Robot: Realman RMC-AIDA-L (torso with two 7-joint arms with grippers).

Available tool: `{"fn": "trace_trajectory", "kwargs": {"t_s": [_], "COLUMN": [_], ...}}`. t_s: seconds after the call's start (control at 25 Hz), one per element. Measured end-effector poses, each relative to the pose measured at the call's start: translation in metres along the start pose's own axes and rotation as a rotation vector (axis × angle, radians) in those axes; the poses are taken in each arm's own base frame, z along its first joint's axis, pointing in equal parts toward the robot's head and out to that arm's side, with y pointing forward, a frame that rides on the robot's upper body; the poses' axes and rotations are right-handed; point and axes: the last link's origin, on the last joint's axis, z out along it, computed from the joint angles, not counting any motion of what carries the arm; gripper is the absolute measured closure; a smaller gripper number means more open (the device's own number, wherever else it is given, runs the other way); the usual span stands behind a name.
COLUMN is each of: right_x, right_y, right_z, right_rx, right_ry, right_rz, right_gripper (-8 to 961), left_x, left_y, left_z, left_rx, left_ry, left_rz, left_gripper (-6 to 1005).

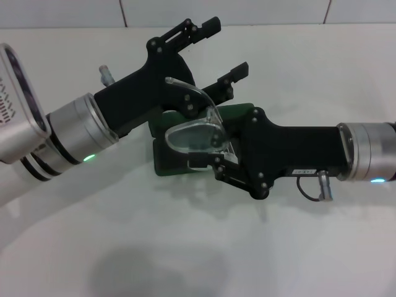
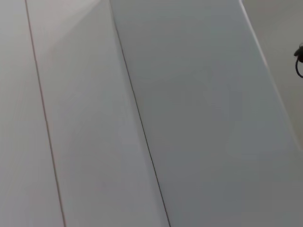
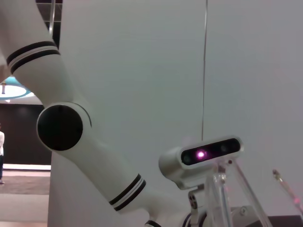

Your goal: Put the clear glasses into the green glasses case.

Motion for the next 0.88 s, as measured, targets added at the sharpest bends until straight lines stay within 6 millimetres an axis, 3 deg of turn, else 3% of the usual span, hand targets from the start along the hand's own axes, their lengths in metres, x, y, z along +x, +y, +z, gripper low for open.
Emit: {"fn": "trace_trajectory", "kwargs": {"t_s": [0.48,0.88], "right_x": [-0.021,-0.021], "right_y": [-0.01,-0.006], "right_z": [-0.016,-0.002], "right_rx": [-0.092,-0.178], "right_ry": [0.039,0.088], "right_rz": [0.219,0.355], "right_gripper": [833,834], "left_x": [-0.003,0.0], "left_y": [-0.001,-0.004], "left_z": [-0.002,0.002], "left_rx": [0.01,0.024], "left_ry": [-0.016,-0.001], "left_rz": [0.091,0.138], "left_gripper": [272,273]}}
